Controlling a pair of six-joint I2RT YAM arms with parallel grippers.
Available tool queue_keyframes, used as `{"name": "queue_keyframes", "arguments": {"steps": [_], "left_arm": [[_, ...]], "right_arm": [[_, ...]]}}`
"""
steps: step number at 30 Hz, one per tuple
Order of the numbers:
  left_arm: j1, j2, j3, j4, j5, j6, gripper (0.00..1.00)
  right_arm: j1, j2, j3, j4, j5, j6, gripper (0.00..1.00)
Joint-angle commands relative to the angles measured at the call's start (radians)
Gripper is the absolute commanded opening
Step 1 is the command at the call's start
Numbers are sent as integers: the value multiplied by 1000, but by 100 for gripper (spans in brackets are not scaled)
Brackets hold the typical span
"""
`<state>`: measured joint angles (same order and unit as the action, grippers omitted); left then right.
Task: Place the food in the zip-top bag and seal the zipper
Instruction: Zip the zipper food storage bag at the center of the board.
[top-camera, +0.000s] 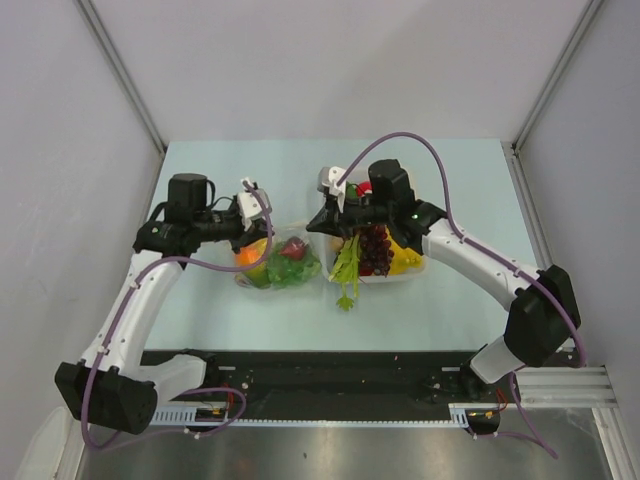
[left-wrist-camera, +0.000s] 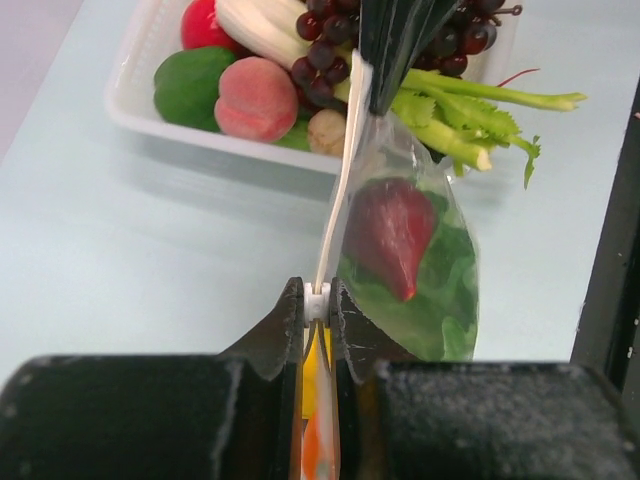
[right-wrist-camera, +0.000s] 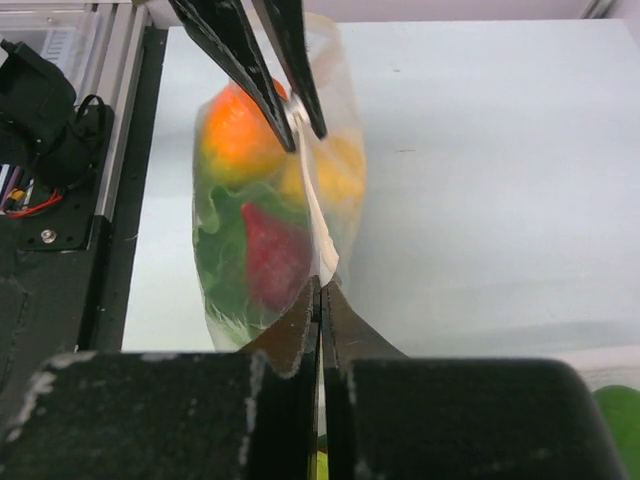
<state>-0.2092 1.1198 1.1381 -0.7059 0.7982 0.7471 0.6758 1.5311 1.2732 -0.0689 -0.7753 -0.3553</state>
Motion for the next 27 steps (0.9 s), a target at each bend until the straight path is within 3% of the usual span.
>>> {"name": "queue_keyframes", "arguments": {"steps": [1,5,6,7,9,12,20,24,26,27], "left_arm": [[70,-74,54,-83,-56,52,9],[59,-98,29,-20,-16,-1,0],[45,-92,32,-17,1,-3,0],[36,-89,37,-15,6,-6,0],[22,-94,35,-3,18,-17,0],[-2,-104,6,14,15,-6,0],[-62,-109,-55,32,-16,2,0],[-78,-120,-86,83,-51,-51,0],[-78,-117,-78,71,-56,-55,0],[-78,-121,-77,59,-57,-57,0]], "right_arm": [[-51,-54,-5,33,22,-14,0],[-24,-49,-5,58,-13,-28,3],[-13,-49,-5,60,-16,-31,32],[-7,-54,-5,60,-16,-31,53],[31,-58,-6,90,17,-48,81],[73,-58,-5,107,51,-89,89],[125,-12,-5,136,71,-186,81],[136,0,-5,78,71,-258,41],[139,3,-5,37,91,-292,33],[139,4,-5,15,99,-303,34]]}}
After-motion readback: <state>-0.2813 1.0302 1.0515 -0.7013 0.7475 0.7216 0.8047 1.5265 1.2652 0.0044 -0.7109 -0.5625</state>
